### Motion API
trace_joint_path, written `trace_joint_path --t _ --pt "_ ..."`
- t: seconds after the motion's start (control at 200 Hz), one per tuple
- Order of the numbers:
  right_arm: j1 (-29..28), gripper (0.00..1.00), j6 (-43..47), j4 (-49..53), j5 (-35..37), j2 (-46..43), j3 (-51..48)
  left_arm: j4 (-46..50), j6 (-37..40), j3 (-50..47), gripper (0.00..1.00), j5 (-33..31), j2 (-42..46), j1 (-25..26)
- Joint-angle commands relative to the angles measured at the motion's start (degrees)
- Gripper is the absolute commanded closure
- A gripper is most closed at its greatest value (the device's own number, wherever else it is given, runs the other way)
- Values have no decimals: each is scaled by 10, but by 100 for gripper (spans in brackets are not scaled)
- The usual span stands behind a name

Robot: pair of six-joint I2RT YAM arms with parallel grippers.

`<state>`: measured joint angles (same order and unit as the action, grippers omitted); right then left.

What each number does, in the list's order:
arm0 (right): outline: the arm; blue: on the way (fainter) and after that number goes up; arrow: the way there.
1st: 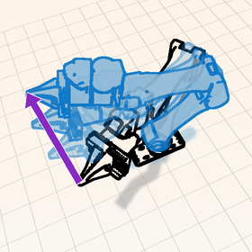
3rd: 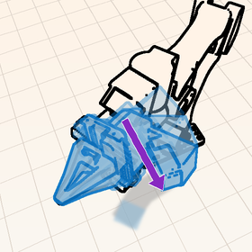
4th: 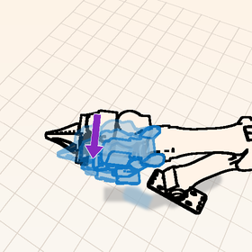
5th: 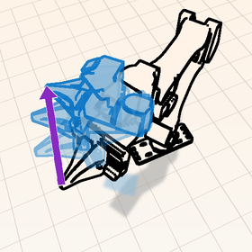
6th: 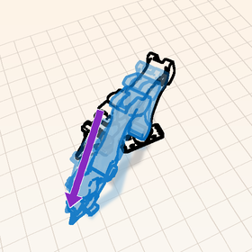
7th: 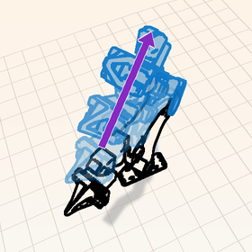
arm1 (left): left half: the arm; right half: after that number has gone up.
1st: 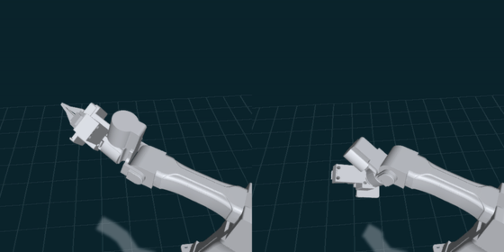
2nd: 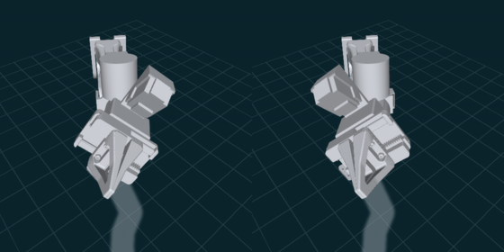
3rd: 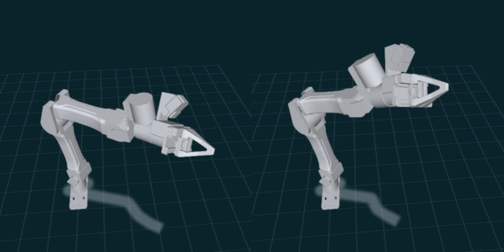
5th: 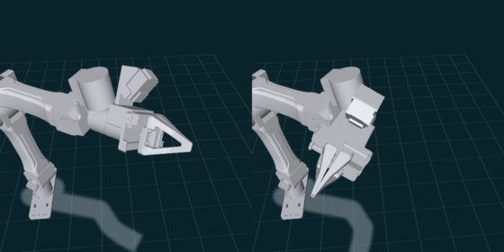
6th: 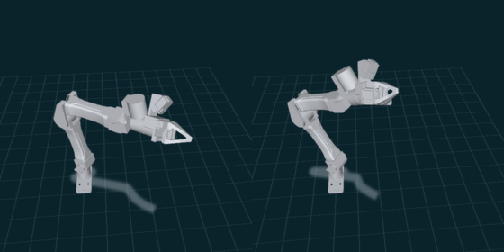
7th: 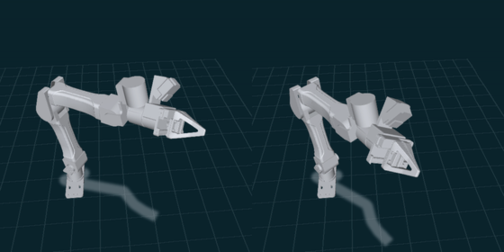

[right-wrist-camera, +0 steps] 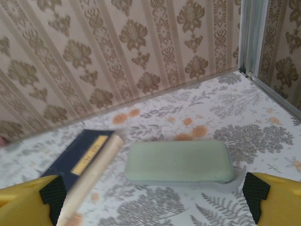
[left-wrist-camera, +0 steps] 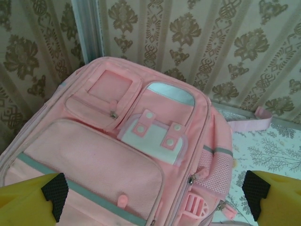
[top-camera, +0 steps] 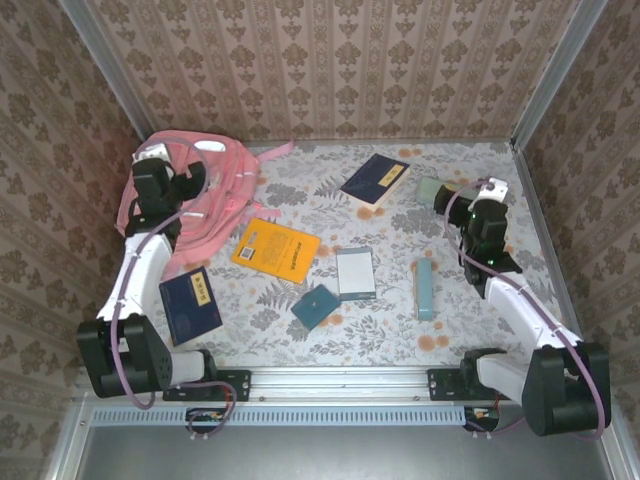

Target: Pack books, pencil case, and school supplies into a backpack

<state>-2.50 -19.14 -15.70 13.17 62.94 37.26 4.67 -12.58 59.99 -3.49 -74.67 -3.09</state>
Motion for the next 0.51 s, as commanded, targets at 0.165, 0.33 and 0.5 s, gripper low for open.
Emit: trace_joint_path --t 0.165,0.33,0.5 --pt "-14 0 -90 173 -98 -33 64 146 -4 12 12 78 -89 2" --pt "-46 0 -88 199 -105 -51 66 186 28 28 25 71 -141 29" --pt "-82 0 -83 224 -111 -54 69 202 65 33 33 40 -181 57"
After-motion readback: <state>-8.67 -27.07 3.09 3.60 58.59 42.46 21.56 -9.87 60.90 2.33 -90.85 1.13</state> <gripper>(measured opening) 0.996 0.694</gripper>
